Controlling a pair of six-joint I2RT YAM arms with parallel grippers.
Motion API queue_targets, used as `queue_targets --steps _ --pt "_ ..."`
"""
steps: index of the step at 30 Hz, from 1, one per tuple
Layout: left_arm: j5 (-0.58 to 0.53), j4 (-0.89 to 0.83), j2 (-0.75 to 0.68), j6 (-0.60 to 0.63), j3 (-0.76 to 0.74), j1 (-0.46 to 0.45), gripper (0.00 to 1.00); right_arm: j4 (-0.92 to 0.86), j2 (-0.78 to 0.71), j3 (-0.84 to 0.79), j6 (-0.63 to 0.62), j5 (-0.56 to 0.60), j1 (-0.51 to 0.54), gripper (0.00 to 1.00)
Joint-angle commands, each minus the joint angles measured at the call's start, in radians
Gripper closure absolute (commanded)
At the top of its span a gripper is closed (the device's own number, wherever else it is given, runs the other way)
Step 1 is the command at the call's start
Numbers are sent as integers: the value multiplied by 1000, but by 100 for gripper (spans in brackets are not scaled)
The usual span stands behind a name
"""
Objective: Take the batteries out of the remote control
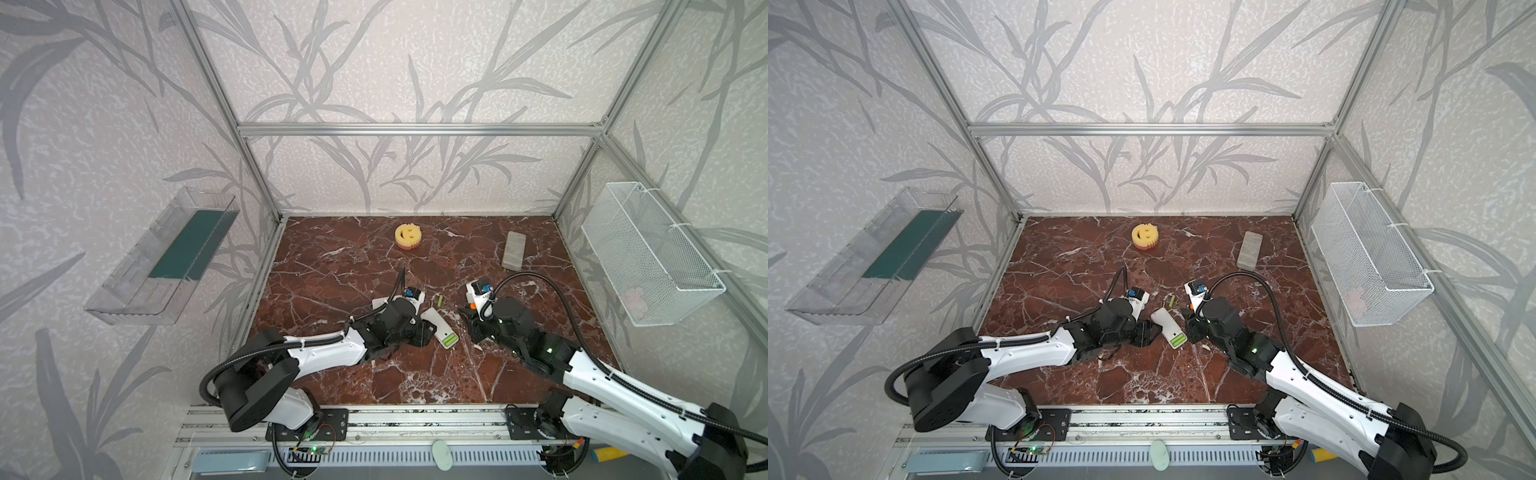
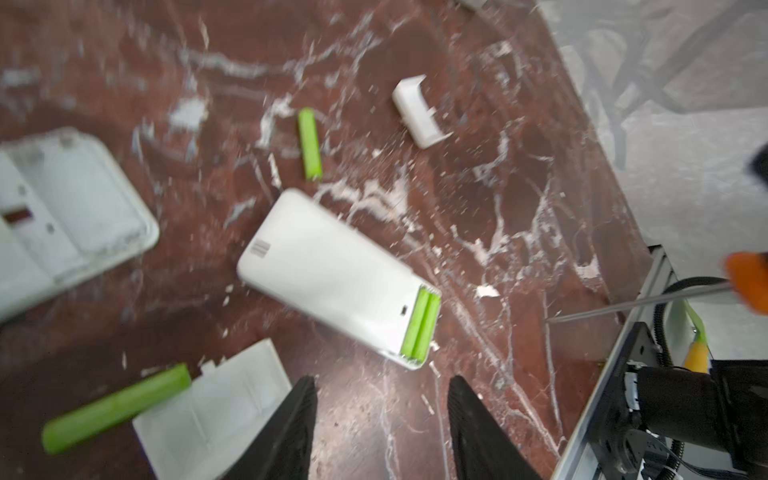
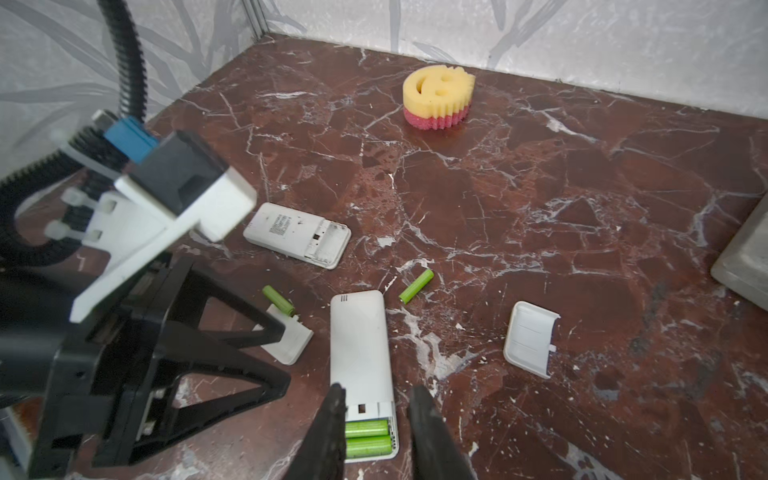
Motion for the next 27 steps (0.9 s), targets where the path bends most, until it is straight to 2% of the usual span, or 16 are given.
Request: queue_targets --steps 1,6,11,20,27 --pt "38 100 47 -88 20 -1 51 157 25 -26 -69 88 4 100" --pt "79 103 145 -132 88 0 53 222 112 -46 -71 136 -31 100" --pt "82 103 220 -161 121 10 53 290 193 -63 -34 77 -93 100" --pt "87 36 257 -143 169 58 51 398 345 -78 1 -90 -97 100" --pt "109 12 287 -128 230 71 50 477 366 -124 81 -162 -94 100"
